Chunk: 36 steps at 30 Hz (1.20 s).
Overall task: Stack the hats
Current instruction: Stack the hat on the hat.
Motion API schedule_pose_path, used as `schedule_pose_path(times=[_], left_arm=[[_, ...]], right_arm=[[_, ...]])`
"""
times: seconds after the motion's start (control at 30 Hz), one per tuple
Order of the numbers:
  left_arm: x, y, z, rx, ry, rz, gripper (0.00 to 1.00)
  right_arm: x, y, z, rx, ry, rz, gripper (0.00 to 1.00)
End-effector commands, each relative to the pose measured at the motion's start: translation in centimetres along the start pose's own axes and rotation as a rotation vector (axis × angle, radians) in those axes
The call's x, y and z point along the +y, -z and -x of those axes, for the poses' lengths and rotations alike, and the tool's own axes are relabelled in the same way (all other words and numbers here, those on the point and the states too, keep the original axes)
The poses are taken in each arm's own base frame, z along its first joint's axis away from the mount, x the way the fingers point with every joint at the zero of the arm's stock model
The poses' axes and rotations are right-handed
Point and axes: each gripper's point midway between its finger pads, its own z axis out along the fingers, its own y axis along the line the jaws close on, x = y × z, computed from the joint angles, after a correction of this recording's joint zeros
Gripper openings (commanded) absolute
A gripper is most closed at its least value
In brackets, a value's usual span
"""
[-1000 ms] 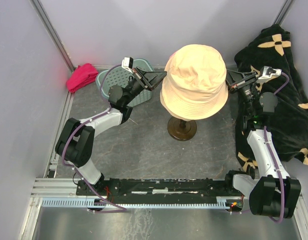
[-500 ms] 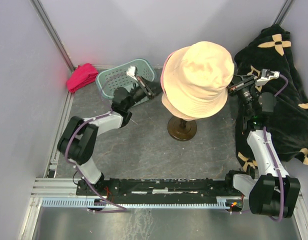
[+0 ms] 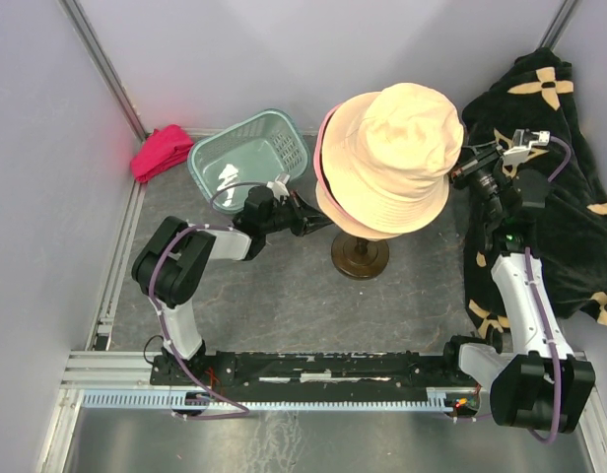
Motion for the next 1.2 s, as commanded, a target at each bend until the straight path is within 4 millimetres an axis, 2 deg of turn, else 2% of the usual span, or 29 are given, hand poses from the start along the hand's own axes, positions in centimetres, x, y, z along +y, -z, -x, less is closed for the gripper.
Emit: schedule_pose_path(times=[0.0,0.27,0.53,0.83,0.97,1.17], left_arm=[[-1.9,0.4,0.4,0.001,0.031,-0.027,0.03],[-5.4,0.7,1.4,-0.013,-0.023,-0.076,0.03],[-10.4,1.6,4.3,-0.080,-0.099,-0.097,0.05],[-14.0,4.6,7.5,-0.209,-0.115,-0.082,0.23],[-15.2,5.8,8.5,-0.257,-0.114,-0.077,0.31],[-17.4,8.6,10.6,-0.368,-0.145,-0.064,0.36]], right_arm=[[-1.2,0.1,-1.1,0.072,0.025,-0.070,0.01],[2.1,-0.4,0.0,0.065,0.049,0.009,0.06],[5.0,-0.8,0.5,0.071,0.063,0.072,0.19],[6.2,-1.4,0.0,0.104,0.066,0.101,0.40],[6.5,-1.5,0.0,0.105,0.068,0.106,0.46],[6.9,-1.3,0.6,0.079,0.091,0.088,0.51]])
